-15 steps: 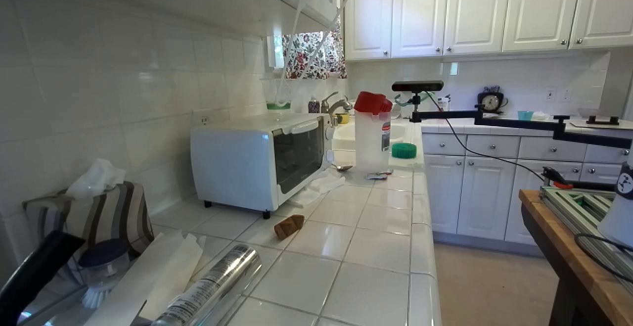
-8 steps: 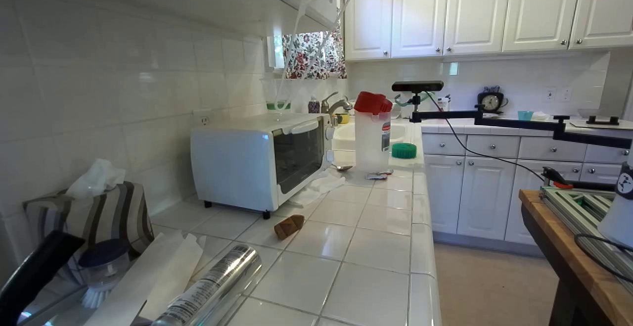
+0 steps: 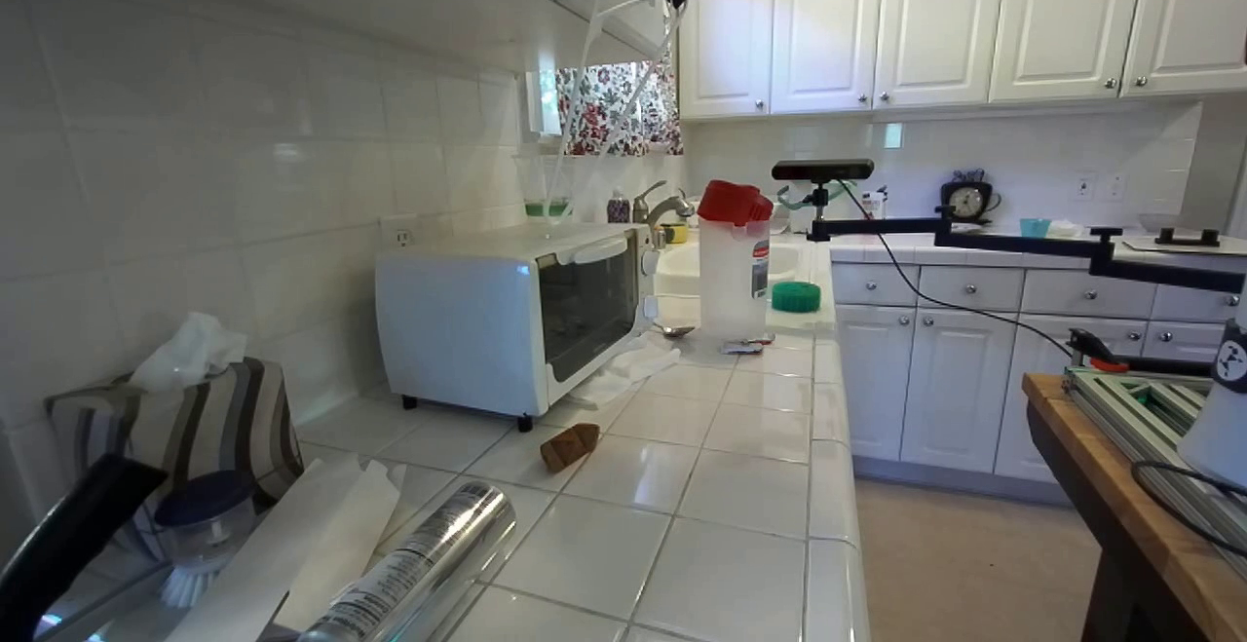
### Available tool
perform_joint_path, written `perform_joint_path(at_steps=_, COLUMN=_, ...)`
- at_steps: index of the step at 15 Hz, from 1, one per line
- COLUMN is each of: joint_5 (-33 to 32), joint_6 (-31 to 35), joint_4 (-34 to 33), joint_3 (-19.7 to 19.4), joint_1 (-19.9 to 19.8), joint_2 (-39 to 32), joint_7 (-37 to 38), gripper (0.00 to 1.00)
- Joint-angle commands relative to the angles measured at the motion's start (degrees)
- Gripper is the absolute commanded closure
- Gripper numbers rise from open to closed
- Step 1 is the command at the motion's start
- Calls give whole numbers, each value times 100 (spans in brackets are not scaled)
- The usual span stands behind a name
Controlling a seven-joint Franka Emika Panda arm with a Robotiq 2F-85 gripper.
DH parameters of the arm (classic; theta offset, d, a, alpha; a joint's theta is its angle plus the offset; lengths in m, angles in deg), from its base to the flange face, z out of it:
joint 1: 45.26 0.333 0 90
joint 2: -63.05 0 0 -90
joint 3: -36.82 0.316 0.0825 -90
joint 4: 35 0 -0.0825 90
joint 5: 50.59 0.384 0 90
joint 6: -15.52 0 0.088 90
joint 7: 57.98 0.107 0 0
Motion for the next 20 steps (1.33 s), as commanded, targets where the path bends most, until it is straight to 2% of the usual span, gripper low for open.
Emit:
perform_joint_path(at_steps=1, joint_5=-62, joint_6=-233, joint_4=-252, joint_3=-23, joint_1=-25, joint_2=-193, joint_7=178, gripper=97)
perform_joint_path(at_steps=20, joint_5=4, joint_6=-733, joint_4=-347, joint_3=-106, joint_1=-96, joint_2=-563, joint_7=81, gripper=97)
